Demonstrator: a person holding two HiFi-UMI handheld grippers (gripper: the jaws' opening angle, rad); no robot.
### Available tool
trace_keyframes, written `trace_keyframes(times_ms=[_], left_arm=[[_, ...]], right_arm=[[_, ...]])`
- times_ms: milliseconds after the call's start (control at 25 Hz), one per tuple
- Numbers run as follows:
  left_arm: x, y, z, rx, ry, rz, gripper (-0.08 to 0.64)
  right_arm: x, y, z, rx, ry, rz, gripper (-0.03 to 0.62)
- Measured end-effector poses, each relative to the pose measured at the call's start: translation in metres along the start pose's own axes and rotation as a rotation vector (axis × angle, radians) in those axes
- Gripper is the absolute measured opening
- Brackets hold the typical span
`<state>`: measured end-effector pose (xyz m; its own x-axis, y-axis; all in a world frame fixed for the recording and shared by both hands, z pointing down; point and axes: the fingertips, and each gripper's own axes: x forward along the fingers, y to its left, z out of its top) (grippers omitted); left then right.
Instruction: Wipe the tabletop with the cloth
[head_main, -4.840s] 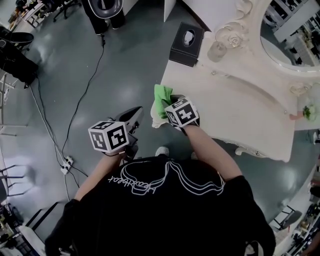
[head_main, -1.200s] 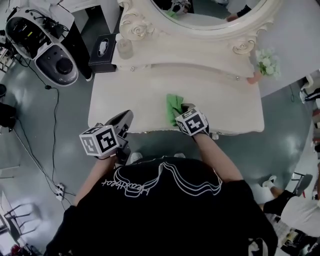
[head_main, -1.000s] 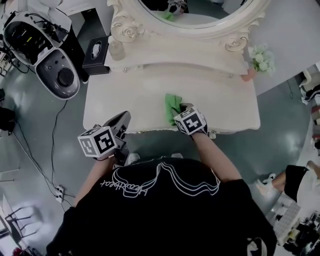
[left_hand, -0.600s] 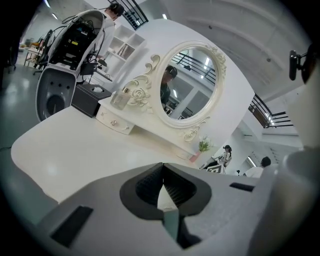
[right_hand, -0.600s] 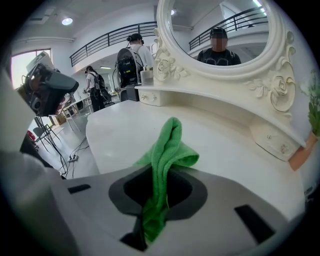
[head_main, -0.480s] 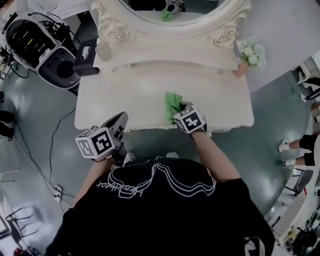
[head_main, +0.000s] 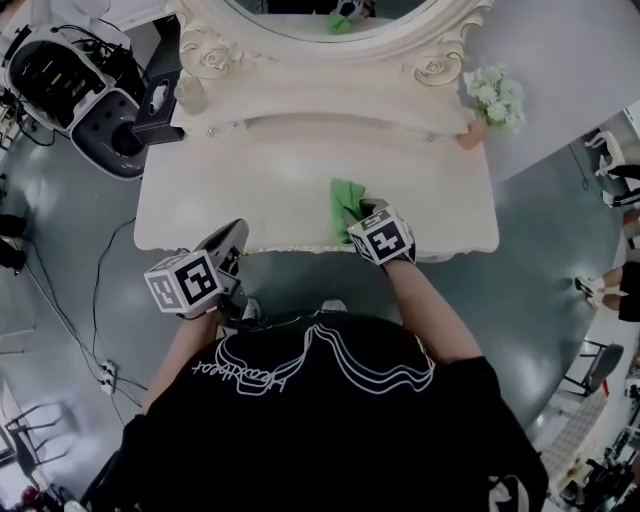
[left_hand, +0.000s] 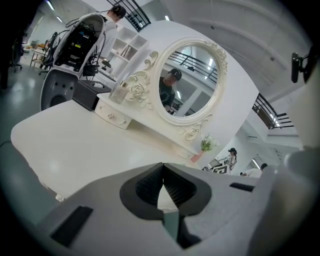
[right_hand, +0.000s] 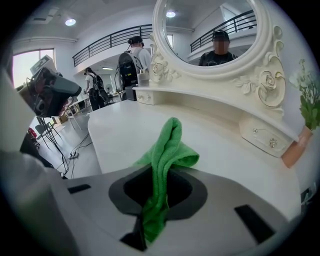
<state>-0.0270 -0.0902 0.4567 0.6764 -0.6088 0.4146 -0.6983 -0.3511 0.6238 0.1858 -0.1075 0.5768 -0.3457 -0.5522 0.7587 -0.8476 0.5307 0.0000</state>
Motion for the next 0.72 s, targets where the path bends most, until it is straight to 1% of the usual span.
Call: trace_keyframes(times_ms=[400, 720], left_arm=[[0.028, -0.032, -0.023, 0.000, 0.001, -0.006, 0.004], [0.040, -0.063, -0.033, 0.028, 0.006, -0.020, 0.004]], right_arm=[[-0.019, -0.029, -0.022, -0.006, -0.010, 0.011, 0.055], [-0.038, -0.050, -0.041, -0.009, -0.010, -0.002, 0.055]])
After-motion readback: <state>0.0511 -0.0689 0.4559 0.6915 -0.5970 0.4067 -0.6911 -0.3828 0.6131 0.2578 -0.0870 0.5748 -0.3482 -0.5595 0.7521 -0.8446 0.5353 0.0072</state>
